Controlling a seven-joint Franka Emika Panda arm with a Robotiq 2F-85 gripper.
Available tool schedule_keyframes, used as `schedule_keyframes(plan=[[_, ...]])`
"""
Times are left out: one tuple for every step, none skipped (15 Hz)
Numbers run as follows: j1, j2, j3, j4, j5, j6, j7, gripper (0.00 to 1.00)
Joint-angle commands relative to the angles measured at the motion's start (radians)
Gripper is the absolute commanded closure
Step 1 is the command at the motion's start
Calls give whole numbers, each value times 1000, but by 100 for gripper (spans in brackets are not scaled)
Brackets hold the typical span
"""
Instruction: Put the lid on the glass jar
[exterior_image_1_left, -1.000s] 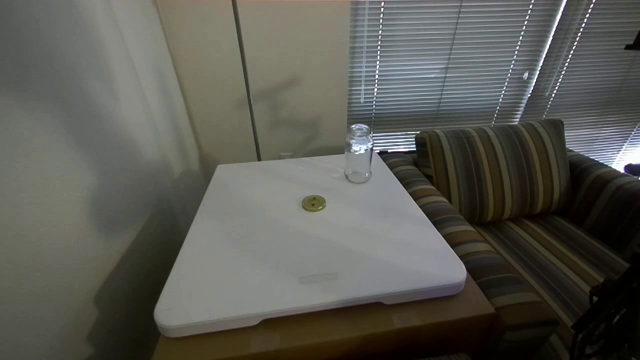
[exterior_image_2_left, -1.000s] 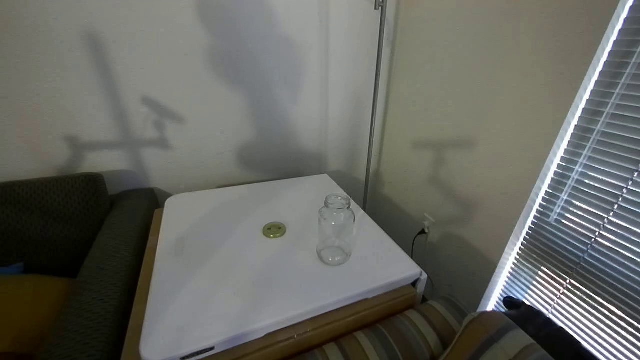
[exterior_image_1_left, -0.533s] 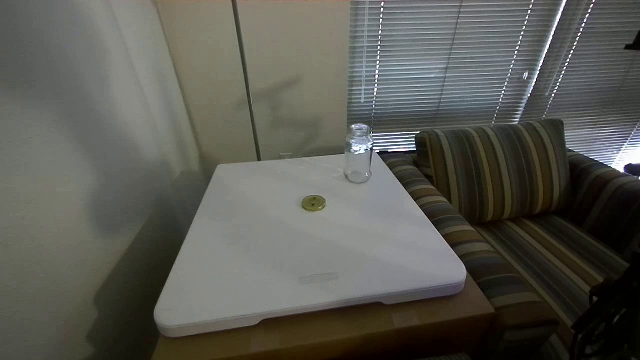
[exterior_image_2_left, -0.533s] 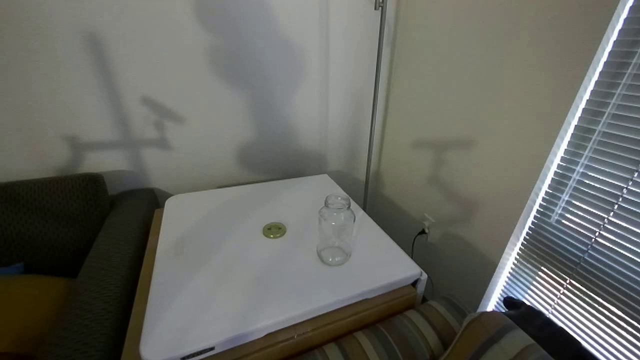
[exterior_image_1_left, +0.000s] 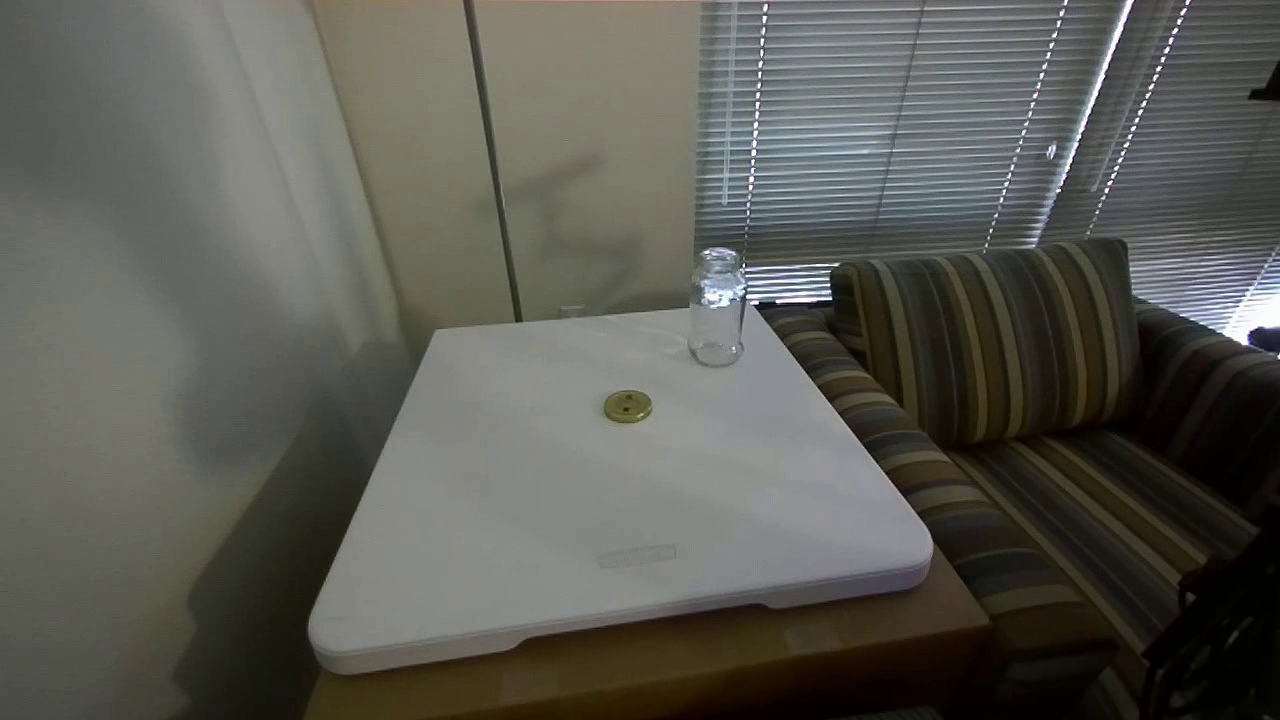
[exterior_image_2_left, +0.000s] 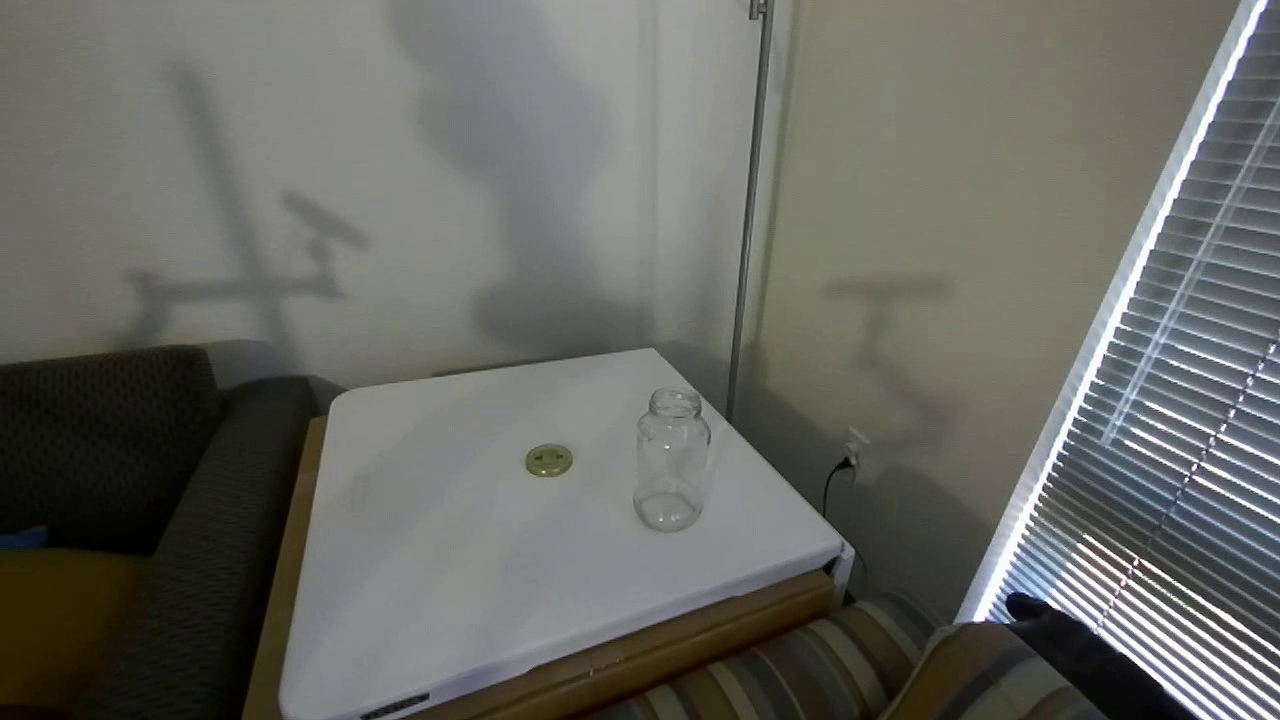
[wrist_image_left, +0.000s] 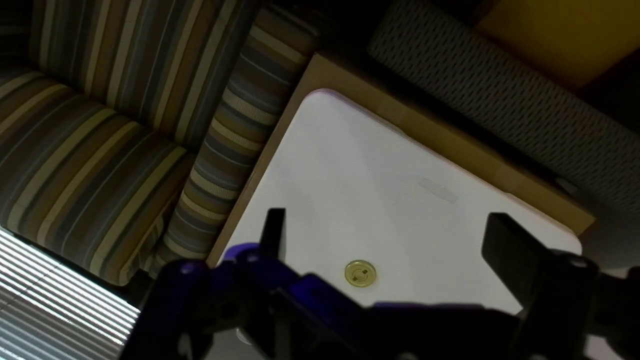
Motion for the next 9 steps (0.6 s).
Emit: schedule_keyframes(plan=[[7,4,-5,5,-3,-13,-16,0],[10,5,-8,7,0,-19,-24,0],[14,6,-11,7,3,-18,-38,0],[16,7,-12,9,5,-23,-45,0],[20,10,-15,15,13,-41,-56,0],[22,12,-17,18,19,-55,-63,0],[23,14,-16,23,20,-81,-67,0],[26,18,-18,30,24,-110,-74,0],[-4,120,-23,204,9,-210,-70,0]])
